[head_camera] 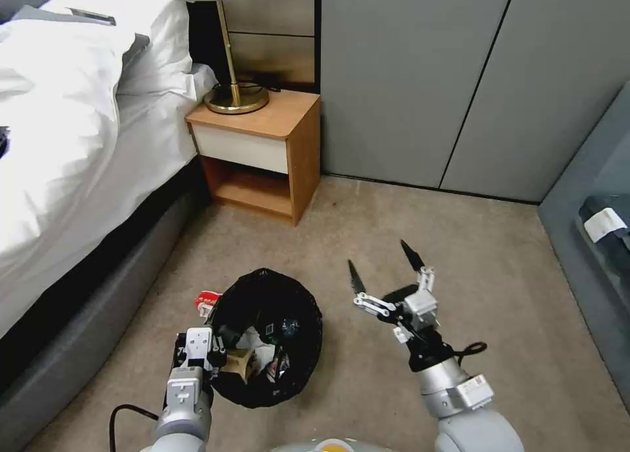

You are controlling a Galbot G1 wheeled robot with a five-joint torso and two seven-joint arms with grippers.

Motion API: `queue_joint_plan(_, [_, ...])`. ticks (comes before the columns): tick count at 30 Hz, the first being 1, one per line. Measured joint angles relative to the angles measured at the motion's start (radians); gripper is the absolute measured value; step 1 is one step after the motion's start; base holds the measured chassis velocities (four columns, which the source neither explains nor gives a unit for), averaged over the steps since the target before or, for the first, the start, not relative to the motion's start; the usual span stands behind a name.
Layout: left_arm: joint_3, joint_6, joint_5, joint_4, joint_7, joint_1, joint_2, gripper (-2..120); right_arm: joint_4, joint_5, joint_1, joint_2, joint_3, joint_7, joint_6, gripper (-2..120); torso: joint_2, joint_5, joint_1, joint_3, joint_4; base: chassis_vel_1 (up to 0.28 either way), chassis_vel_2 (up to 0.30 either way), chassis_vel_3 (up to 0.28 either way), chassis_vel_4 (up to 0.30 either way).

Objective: Pick up the trash bin, then pick up the garbage from the floor and place it into the trash bin.

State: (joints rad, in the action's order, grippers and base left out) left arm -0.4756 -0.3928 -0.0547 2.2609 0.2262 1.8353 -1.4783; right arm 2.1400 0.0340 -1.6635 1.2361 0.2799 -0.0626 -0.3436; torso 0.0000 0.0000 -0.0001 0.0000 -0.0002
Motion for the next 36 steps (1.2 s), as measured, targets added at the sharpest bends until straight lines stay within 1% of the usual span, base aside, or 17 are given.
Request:
queue_joint_plan(7, [0.002, -0.001, 0.003, 0.017, 0.000, 0.000, 0.001, 1, -0.004, 0.011, 0.011, -0.001, 0.009, -0.004, 0.000, 100, 0.000, 0.0000, 0.000, 0.000, 0.0002, 0.000, 0.000, 0.000, 0.000])
queue_joint_plan(14, [-0.013, -0.002, 0.014, 0.027, 0.001, 0.004, 0.006, 1, -0.019, 0.012, 0.029, -0.005, -0.016, -0.004, 0.013, 100, 0.000, 0.0000, 0.000, 0.000, 0.0003, 0.048, 0.046, 0.045, 0.049])
queue_joint_plan(26, [-0.018, -0.011, 0.019, 0.035, 0.001, -0.010, 0.004, 1, -0.028, 0.012, 0.041, -0.009, -0.029, -0.002, 0.021, 100, 0.000, 0.0000, 0.000, 0.000, 0.0002, 0.098, 0.087, 0.100, 0.097])
queue_joint_plan(36, [-0.023, -0.015, 0.021, 0.040, 0.002, -0.011, 0.002, 1, -0.034, 0.012, 0.048, -0.009, -0.041, 0.002, 0.028, 100, 0.000, 0.0000, 0.000, 0.000, 0.0003, 0.126, 0.127, 0.129, 0.125])
